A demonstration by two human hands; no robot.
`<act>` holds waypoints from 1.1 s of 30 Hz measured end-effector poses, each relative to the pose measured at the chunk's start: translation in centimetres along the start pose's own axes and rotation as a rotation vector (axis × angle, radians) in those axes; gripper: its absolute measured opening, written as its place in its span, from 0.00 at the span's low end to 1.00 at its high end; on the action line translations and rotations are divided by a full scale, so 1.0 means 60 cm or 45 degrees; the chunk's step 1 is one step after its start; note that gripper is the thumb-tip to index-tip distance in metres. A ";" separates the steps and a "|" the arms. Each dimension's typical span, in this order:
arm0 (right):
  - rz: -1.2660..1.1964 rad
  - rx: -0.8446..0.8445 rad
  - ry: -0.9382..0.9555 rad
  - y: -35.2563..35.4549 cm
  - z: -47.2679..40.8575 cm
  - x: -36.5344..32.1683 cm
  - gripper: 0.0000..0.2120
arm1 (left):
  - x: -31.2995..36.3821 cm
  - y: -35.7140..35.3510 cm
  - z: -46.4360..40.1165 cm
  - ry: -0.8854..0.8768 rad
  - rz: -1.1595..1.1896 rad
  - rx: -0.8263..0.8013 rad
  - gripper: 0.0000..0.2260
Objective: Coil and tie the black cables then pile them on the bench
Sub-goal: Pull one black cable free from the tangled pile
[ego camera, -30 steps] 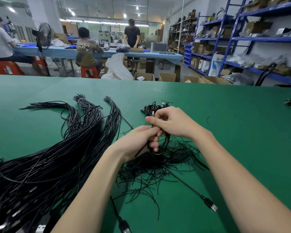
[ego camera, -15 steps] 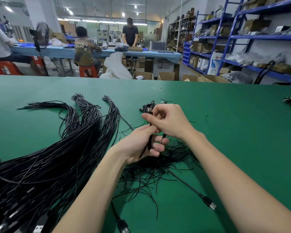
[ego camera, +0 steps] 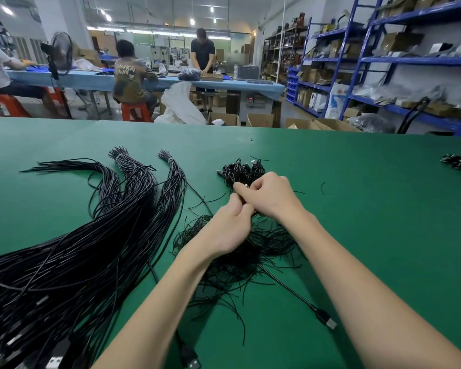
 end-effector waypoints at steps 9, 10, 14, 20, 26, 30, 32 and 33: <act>-0.301 0.386 0.016 -0.012 0.023 0.007 0.25 | 0.013 0.002 0.001 0.456 1.077 -0.226 0.09; -0.327 0.404 0.025 -0.012 0.024 0.011 0.25 | 0.013 0.005 0.002 0.483 1.159 -0.270 0.08; -0.445 0.431 0.088 -0.001 0.018 0.016 0.23 | 0.013 0.019 0.005 0.484 1.336 -0.290 0.09; -0.546 0.446 0.062 -0.002 0.009 0.013 0.23 | 0.004 0.028 0.001 0.485 1.354 -0.166 0.09; -0.466 0.417 0.008 -0.003 0.004 0.009 0.26 | -0.003 0.029 0.000 0.312 1.149 -0.013 0.02; -0.726 0.024 -0.215 0.010 0.015 0.028 0.23 | -0.017 0.034 -0.006 0.326 1.280 0.159 0.04; -0.273 -0.122 -0.130 0.010 0.033 0.054 0.14 | -0.027 0.035 -0.009 0.362 1.382 0.216 0.01; -0.014 -0.233 -0.093 0.007 0.044 0.064 0.09 | -0.029 0.034 -0.009 0.372 1.429 0.231 0.02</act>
Point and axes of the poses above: each hand's wrist, its own z-axis away from the middle knuckle, its own y-axis out of the back of the hand, x = y × z, the point moved 1 cm from there along -z, towards the middle knuckle, and after that the axes turned 9 degrees about z, right-handed, at the moved point
